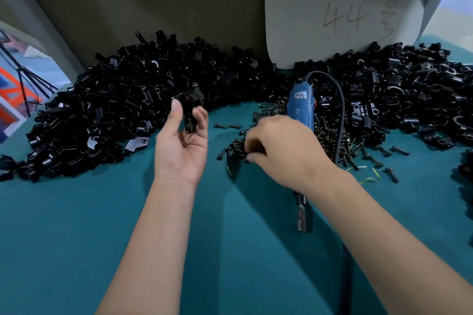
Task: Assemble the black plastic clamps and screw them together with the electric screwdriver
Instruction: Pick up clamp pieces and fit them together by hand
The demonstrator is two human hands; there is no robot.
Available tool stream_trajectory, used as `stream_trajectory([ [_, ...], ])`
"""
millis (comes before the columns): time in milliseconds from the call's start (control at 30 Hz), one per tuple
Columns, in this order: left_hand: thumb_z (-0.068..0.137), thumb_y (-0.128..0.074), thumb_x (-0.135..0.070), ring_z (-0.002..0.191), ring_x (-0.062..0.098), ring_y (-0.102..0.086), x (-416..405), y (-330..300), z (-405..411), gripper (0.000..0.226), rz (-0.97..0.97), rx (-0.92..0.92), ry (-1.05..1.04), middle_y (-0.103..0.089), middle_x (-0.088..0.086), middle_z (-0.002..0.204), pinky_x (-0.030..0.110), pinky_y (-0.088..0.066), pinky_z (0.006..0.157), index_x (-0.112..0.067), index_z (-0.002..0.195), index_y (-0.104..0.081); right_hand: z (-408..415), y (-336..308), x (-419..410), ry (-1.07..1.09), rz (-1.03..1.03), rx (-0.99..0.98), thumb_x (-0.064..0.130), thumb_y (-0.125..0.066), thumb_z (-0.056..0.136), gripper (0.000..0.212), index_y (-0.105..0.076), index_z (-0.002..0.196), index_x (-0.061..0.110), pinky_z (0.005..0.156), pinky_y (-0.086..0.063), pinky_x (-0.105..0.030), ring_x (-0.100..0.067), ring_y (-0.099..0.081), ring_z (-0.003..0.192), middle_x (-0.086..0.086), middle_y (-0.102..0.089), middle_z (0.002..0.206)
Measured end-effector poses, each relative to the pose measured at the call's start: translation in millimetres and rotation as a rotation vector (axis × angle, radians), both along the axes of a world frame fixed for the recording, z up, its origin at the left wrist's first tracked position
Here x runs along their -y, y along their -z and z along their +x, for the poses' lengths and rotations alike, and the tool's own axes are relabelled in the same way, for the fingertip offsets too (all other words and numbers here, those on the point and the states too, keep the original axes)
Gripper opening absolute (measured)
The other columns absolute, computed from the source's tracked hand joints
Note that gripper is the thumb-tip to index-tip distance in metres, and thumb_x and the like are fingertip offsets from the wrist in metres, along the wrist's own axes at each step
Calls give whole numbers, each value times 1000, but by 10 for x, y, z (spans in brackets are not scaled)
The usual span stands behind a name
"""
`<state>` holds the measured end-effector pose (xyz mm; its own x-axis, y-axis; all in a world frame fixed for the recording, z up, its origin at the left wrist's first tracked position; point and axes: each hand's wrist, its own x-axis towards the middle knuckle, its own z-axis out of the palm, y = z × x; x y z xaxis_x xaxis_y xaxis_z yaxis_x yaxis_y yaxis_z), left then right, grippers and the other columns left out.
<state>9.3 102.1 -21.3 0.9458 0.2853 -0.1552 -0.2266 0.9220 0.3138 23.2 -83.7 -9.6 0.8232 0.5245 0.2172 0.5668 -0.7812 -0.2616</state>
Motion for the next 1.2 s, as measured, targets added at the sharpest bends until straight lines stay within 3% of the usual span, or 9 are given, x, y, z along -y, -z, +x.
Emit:
stream_trajectory([
  [100, 78, -82, -6, 82, 28, -70, -31, 2, -13, 23, -19, -13, -32, -64, 21, 105, 22, -59, 64, 1, 97, -70, -52, 30, -95, 3, -181, 18, 38, -70, 99, 15, -68, 100, 23, 81, -56, -41, -23, -58, 108, 4, -61, 106],
  [233, 91, -75, -13, 84, 23, -70, 23, 39, -1, 27, 96, -41, -4, -63, 16, 110, 18, -57, 67, -2, 113, -64, -70, 27, -107, -23, -220, 6, 36, -64, 103, 18, -65, 102, 19, 86, -56, -43, -23, -55, 113, 1, -60, 110],
  [300, 93, -72, -15, 82, 21, -71, 78, 59, 15, 21, 217, -57, 14, -66, 14, 104, 17, -57, 67, -4, 109, -63, -49, 13, -85, -36, -156, -36, 34, -61, 104, 17, -64, 102, 17, 87, -56, -44, -23, -59, 107, 0, -63, 107],
  [400, 92, -70, -15, 78, 18, -70, 170, 59, 21, 8, 404, -59, 50, -73, 8, 88, 20, -58, 70, -8, 93, -67, 40, -65, 45, -6, 279, -175, 23, -68, 101, 6, -63, 100, 20, 81, -55, -32, -13, -67, 84, 6, -70, 88],
  [500, 87, -70, -15, 77, 16, -71, 236, 72, 13, 9, 545, -27, 114, -75, 5, 90, 20, -58, 72, -10, 93, -67, 148, -149, 233, 13, 671, -130, 16, -68, 100, 20, -70, 117, 26, 74, -50, -14, -1, -69, 79, 11, -75, 83],
  [667, 81, -73, -15, 84, 17, -71, 458, 138, 9, 23, 749, 37, 127, -75, 8, 97, 24, -59, 77, -9, 102, -66, 202, -192, 292, 37, 1170, -110, 10, -73, 95, 8, -76, 98, 18, 81, -57, -28, -13, -76, 86, 2, -80, 85],
  [800, 79, -76, -15, 86, 13, -71, 596, 177, 3, 24, 842, 128, 113, -75, 3, 90, 30, -59, 81, -12, 101, -68, 205, -152, 262, 40, 1127, -89, 14, -82, 89, 6, -79, 92, 18, 79, -56, -26, -10, -73, 84, 5, -78, 86],
  [1067, 84, -75, -14, 93, 16, -72, 603, 198, -15, 19, 884, 167, 145, -75, 6, 96, 30, -59, 81, -11, 102, -71, 213, -67, 246, 14, 1006, -199, 22, -84, 86, 4, -81, 87, 24, 86, -59, -37, -13, -74, 87, 7, -78, 86],
  [1200, 84, -75, -14, 90, 16, -72, 586, 191, -23, 19, 880, 149, 150, -75, 7, 96, 29, -59, 81, -11, 102, -72, 242, -94, 292, -30, 940, -199, 22, -78, 93, 12, -79, 82, 27, 82, -55, -24, -5, -71, 82, 10, -77, 82],
])
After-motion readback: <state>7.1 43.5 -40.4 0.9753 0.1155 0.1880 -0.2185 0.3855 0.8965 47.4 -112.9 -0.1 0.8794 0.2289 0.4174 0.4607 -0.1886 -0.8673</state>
